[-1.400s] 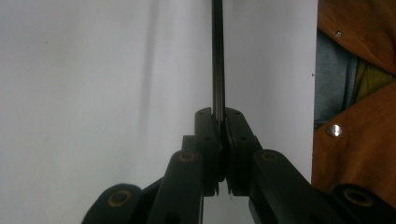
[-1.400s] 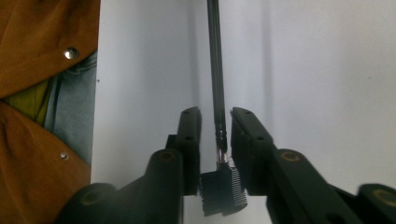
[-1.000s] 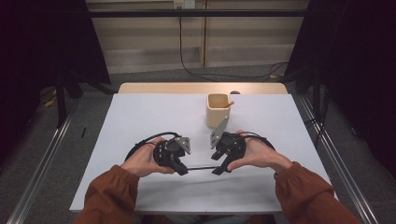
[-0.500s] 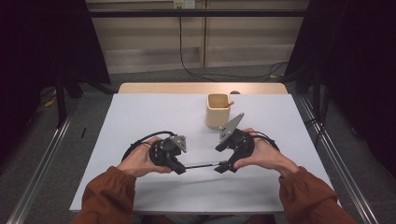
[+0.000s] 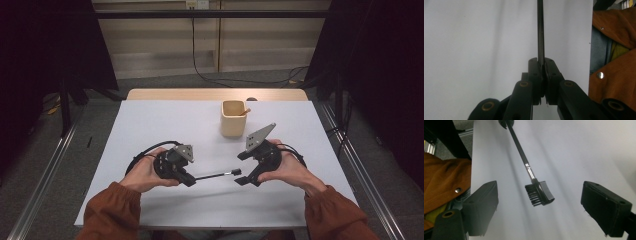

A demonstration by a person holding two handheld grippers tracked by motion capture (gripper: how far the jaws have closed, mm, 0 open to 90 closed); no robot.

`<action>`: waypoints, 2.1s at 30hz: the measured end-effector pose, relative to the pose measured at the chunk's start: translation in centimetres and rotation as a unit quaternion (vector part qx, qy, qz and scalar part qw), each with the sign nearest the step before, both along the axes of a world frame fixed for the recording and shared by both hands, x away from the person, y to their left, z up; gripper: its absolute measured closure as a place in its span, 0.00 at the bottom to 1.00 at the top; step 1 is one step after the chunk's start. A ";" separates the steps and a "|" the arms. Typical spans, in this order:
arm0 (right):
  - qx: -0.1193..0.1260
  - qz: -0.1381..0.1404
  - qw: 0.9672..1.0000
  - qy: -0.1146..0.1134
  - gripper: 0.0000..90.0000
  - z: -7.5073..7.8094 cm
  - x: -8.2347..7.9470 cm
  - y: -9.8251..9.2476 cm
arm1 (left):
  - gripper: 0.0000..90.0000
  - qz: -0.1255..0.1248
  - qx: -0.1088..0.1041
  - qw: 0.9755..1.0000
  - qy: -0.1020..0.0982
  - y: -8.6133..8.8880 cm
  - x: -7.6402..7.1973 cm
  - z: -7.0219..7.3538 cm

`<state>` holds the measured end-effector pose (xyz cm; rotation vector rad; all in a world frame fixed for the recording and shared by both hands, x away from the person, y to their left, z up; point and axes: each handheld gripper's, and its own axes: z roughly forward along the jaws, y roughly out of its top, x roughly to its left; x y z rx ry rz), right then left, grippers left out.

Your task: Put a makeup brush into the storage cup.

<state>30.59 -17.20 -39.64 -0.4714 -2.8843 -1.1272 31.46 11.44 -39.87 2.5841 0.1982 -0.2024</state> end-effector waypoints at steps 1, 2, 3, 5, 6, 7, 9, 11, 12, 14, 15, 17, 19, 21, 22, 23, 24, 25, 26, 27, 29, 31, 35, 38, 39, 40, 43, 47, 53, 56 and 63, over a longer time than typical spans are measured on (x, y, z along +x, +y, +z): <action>0.002 -0.005 1.000 0.000 0.15 0.0 -0.1 -0.1 | 0.95 -0.001 -0.004 1.000 -0.001 0.0 -0.1 0.0; 0.005 -0.009 1.000 0.000 0.15 0.0 -0.2 -0.3 | 0.95 0.002 -0.003 1.000 -0.008 0.0 -0.3 0.0; 0.006 -0.011 1.000 -0.001 0.15 -0.1 -0.3 -0.4 | 0.95 0.001 -0.004 1.000 -0.005 0.0 -0.3 0.0; 0.013 -0.019 1.000 -0.002 0.15 -0.2 -0.5 -0.7 | 0.95 0.006 -0.006 1.000 -0.011 0.1 -0.4 0.0; 0.015 -0.020 1.000 -0.001 0.15 -0.3 -0.6 -0.8 | 0.95 0.012 -0.006 1.000 -0.012 0.2 -0.4 0.0; 0.017 -0.023 1.000 -0.005 0.14 -0.4 -0.7 -1.0 | 0.95 0.011 -0.012 1.000 -0.010 0.4 -0.4 0.0; 0.023 -0.029 0.999 -0.003 0.13 -0.4 -0.9 -1.4 | 0.95 0.016 -0.020 1.000 -0.009 0.7 -0.4 0.1; 0.027 -0.033 0.999 -0.007 0.11 -0.5 -1.1 -1.8 | 0.95 0.022 -0.028 0.999 -0.008 1.0 -0.3 0.1; 0.029 -0.036 0.999 -0.007 0.10 -0.6 -1.3 -2.1 | 0.95 0.024 -0.030 0.999 -0.007 1.1 -0.3 0.1; 0.035 -0.040 0.999 -0.005 0.09 -1.0 -1.5 -2.3 | 0.95 0.023 -0.036 0.999 -0.004 1.4 -0.3 0.1; 0.040 -0.046 0.998 -0.003 0.09 -1.2 -1.6 -2.5 | 0.95 0.025 -0.042 0.999 -0.007 1.4 -0.5 0.1; 0.044 -0.053 0.998 -0.007 0.07 -1.4 -1.8 -2.7 | 0.95 0.024 -0.045 0.999 -0.010 1.5 -0.7 0.1; 0.047 -0.059 0.997 -0.007 0.07 -1.6 -1.9 -3.0 | 0.95 0.029 -0.050 0.998 -0.014 1.5 -0.8 0.0; 0.050 -0.060 0.997 -0.011 0.06 -1.5 -2.1 -3.2 | 0.95 0.033 -0.054 0.998 -0.014 1.6 -0.8 -0.1; 0.055 -0.063 0.997 -0.009 0.05 -1.5 -2.2 -3.3 | 0.95 0.036 -0.056 0.998 -0.013 1.7 -0.7 -0.2; 0.057 -0.062 0.996 -0.010 0.04 -1.4 -2.2 -3.4 | 0.95 0.037 -0.057 0.998 -0.014 1.9 -0.7 -0.2; 0.060 -0.061 0.996 -0.010 0.04 -1.5 -2.3 -3.5 | 0.95 0.041 -0.059 0.997 -0.015 1.9 -0.7 -0.2; 0.063 -0.062 0.996 -0.010 0.04 -1.5 -2.3 -3.6 | 0.95 0.042 -0.062 0.997 -0.014 2.0 -0.7 -0.3; 0.066 -0.065 0.996 -0.009 0.04 -1.5 -2.4 -3.7 | 0.95 0.045 -0.066 0.997 -0.014 2.1 -0.7 -0.3; 0.072 -0.068 0.995 -0.010 0.04 -1.6 -2.4 -3.8 | 0.95 0.048 -0.069 0.996 -0.013 2.2 -0.7 -0.3; 0.075 -0.076 0.994 -0.008 0.04 -1.8 -2.3 -3.9 | 0.95 0.054 -0.081 0.995 -0.012 2.3 -0.8 -0.3; 0.081 -0.079 0.994 -0.009 0.05 -1.9 -2.4 -4.0 | 0.95 0.059 -0.090 0.994 -0.011 2.5 -0.8 -0.4; 0.094 -0.085 0.992 -0.003 0.05 -1.8 -2.5 -4.2 | 0.95 0.067 -0.101 0.992 -0.015 2.8 -0.9 -0.5; 0.096 -0.082 0.992 0.000 0.04 -1.9 -2.7 -4.1 | 0.95 0.071 -0.116 0.991 -0.016 3.1 -0.9 -0.4; 0.095 -0.082 0.992 -0.002 0.04 -1.9 -2.8 -4.0 | 0.95 0.075 -0.121 0.990 -0.017 3.1 -1.0 -0.4; 0.096 -0.081 0.992 -0.002 0.04 -1.9 -2.9 -3.9 | 0.95 0.080 -0.128 0.988 -0.018 3.2 -1.0 -0.4; 0.101 -0.083 0.991 -0.005 0.04 -1.8 -2.9 -3.9 | 0.95 0.088 -0.141 0.986 -0.017 3.4 -1.1 -0.5; 0.106 -0.088 0.991 -0.008 0.05 -1.8 -2.9 -3.9 | 0.95 0.091 -0.151 0.984 -0.027 3.5 -1.3 -0.6; 0.111 -0.088 0.990 -0.011 0.05 -1.8 -2.8 -3.8 | 0.95 0.102 -0.170 0.980 -0.028 3.5 -1.3 -0.9; 0.111 -0.083 0.990 -0.013 0.05 -1.8 -2.9 -3.9 | 0.95 0.108 -0.175 0.978 -0.026 3.5 -1.4 -1.0; 0.120 -0.089 0.988 -0.022 0.05 -1.7 -2.9 -3.9 | 0.95 0.114 -0.198 0.973 -0.030 3.5 -1.6 -1.3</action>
